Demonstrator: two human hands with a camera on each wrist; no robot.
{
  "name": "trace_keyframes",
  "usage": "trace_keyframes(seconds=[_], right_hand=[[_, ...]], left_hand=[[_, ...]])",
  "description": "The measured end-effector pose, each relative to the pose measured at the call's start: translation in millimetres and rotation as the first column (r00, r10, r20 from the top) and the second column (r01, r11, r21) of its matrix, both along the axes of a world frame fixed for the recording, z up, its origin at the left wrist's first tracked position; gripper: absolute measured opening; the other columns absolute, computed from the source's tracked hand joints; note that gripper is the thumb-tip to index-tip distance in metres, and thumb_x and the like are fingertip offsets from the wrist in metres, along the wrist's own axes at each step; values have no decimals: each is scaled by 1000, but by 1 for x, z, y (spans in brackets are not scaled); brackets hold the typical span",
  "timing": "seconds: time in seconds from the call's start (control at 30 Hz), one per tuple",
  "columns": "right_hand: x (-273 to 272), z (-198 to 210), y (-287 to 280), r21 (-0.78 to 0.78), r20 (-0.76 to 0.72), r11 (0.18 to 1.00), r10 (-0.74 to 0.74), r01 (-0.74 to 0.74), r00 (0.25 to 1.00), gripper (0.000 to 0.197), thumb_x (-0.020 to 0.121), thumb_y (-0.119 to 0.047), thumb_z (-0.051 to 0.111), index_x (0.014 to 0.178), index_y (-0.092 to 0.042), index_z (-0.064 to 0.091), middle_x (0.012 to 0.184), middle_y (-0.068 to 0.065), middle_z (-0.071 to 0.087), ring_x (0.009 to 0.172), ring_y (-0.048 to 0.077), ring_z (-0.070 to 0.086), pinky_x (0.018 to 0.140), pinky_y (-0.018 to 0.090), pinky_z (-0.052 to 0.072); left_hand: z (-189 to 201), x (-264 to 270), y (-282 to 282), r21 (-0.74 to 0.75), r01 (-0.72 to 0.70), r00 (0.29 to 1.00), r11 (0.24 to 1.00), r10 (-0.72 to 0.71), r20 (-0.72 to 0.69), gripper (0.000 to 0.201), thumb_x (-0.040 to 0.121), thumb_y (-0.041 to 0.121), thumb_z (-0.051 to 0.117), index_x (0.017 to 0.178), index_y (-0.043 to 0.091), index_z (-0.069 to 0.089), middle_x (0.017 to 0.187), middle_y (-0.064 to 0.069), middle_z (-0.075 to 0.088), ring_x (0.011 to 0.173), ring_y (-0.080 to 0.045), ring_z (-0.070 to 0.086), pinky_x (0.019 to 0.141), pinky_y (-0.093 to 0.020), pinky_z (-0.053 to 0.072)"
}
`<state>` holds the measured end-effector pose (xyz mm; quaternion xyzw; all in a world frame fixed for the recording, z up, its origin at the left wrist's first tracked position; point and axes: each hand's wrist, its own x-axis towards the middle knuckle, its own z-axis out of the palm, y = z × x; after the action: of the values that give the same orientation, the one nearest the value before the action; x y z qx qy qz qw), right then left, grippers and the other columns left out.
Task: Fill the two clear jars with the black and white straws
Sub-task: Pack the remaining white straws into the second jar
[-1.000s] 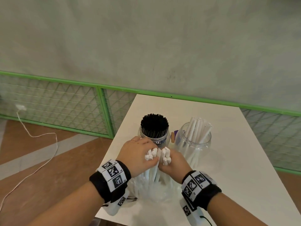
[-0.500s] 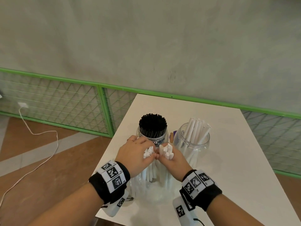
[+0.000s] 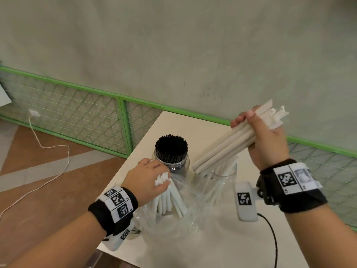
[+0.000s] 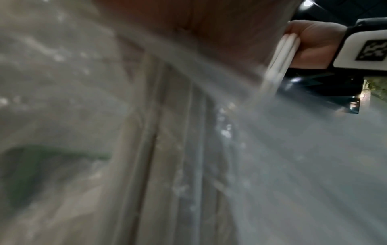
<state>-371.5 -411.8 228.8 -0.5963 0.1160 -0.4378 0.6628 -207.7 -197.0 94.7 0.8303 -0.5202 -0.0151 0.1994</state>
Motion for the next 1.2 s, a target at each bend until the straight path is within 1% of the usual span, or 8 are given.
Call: trace_keyframes(seconds=[0.23,0.33,0.5,0.77,0.9,1.03,1.13,1.2], right_hand=[[17,-38,-63,-66,-209,986,-162,152,964,16,85,-20,60,70,-21,67,71,0,69,75,22,64,77,38,50],[35,-88,-74,-16,-446,980,-186,200,875,26,74,-32,71,88,-11,67,85,5,69,83,21,65,77,35,48],[36,-123,-78,-369,-583,907,-395,201,710,69,79,-31,75,137,-12,42,138,7,41,127,20,40,106,34,33],[9,-150,-69,-351,-613,934,-284,68,738,92,77,-54,64,148,-15,21,154,5,24,142,20,23,116,38,22],[25,-150,-68,-492,-634,869,-315,-54,706,97,74,-41,77,148,-15,19,154,6,22,140,19,26,112,29,23],[54,-141,-79,-601,-661,777,-353,-186,662,81,72,-41,78,140,-24,39,148,5,35,135,21,34,111,39,33],[65,-142,-82,-612,-719,740,-373,-279,586,41,76,-30,75,114,-21,62,111,4,62,107,25,56,88,29,42],[66,-140,-82,-633,-689,733,-387,-249,613,20,78,-22,73,96,-16,66,89,3,60,92,26,57,73,26,35]], left_hand=[[5,-4,-1,29,-27,1000,999,26,12,36,77,60,36,95,40,60,104,21,55,102,-9,44,77,-22,33],[5,-7,-1,25,-25,1000,999,25,6,33,78,59,38,94,40,60,103,21,55,101,-9,45,79,-22,35],[7,-10,-2,33,-47,999,998,47,5,37,77,61,36,95,40,60,104,20,55,101,-10,45,78,-21,35],[6,-11,-5,31,-58,998,998,57,17,35,78,61,37,96,41,60,103,20,54,102,-10,45,75,-21,36],[6,-10,-8,37,-67,998,997,67,12,37,77,62,35,96,42,59,103,21,53,102,-8,43,75,-23,40],[5,-10,-9,13,-68,998,998,68,2,33,77,61,38,94,42,59,102,21,53,101,-9,45,74,-29,46],[3,-9,-8,9,-61,998,998,61,9,30,79,60,39,94,43,58,101,21,53,100,-7,44,75,-28,45],[1,-8,-8,2,-54,998,999,54,17,27,80,59,41,94,43,57,100,23,53,98,-6,43,76,-27,45]])
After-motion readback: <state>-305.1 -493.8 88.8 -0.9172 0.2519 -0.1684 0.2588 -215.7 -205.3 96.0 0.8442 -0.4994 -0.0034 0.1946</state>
